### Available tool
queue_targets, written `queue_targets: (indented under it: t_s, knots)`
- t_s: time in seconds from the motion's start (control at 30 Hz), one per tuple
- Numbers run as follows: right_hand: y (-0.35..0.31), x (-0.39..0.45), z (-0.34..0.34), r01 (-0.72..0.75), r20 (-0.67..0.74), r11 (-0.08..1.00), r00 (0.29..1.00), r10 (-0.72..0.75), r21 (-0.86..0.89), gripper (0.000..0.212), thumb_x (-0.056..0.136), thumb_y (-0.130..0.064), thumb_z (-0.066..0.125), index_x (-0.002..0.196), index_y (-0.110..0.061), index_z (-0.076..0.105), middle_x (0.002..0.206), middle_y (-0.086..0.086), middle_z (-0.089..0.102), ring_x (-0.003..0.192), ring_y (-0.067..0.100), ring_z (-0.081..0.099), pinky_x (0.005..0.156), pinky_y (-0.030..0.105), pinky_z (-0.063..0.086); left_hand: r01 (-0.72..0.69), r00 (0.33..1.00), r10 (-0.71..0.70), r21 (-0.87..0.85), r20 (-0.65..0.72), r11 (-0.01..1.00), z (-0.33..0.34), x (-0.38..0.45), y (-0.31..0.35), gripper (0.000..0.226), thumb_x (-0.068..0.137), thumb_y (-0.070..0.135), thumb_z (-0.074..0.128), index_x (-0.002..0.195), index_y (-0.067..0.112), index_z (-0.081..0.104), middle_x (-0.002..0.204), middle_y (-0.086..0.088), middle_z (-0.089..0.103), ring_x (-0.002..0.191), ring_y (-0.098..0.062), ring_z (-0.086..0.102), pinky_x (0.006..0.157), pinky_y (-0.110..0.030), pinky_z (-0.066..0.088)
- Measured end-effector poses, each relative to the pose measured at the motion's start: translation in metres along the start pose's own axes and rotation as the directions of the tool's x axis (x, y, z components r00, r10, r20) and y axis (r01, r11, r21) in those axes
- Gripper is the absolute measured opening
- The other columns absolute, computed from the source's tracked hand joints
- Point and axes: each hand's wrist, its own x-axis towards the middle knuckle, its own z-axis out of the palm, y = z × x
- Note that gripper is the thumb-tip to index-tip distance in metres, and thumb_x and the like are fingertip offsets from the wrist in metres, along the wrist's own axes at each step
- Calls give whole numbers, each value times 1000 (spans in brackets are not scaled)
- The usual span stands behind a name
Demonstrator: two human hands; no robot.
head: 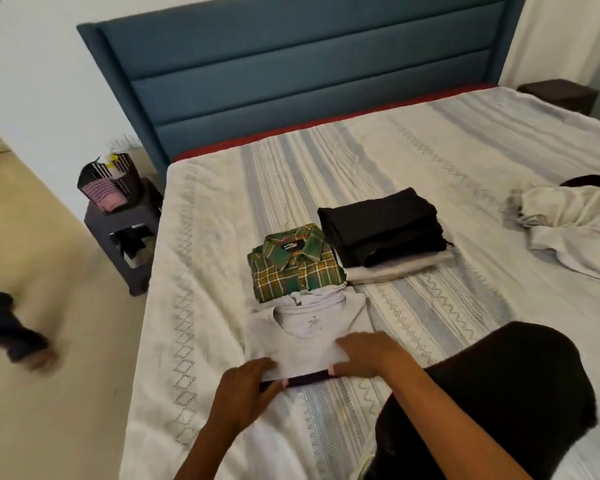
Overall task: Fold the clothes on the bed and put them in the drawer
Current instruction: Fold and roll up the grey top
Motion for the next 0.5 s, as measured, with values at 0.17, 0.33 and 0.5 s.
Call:
queue_targets:
  t_s: [0.17, 0.33, 0.5]
  knots:
    - [1, -2, 0, 49, -23, 999, 999, -49, 23, 79, 98, -63, 42, 161, -27, 11, 169, -2, 6, 152, 26, 20, 119, 50, 22, -58, 995, 61, 39, -82, 998, -3, 25, 16, 43, 96, 63, 46, 115, 30, 66, 113, 11, 70, 97, -11, 67, 81, -35, 55]
    - [7, -6, -8, 50, -114, 982, 993, -29, 180, 71, 99, -57, 48, 159, -29, 22, 165, -2, 23, 148, 22, 30, 115, 39, 31, 26, 996, -22, 47, -82, 999, 0, 53, 35, 73, 91, 76, 20, 114, 29, 70, 112, 6, 72, 95, -17, 69, 82, -36, 54]
    - [54, -28, -48, 10, -493, 975, 864, 103, 221, 49, 100, -51, 46, 146, -32, 47, 149, -5, 51, 132, 21, 51, 104, 38, 43, -85, 989, 72, -106, -126, 991, 2, 105, 102, 49, 97, 64, 37, 116, 30, 68, 115, 11, 71, 101, -10, 66, 90, -33, 53]
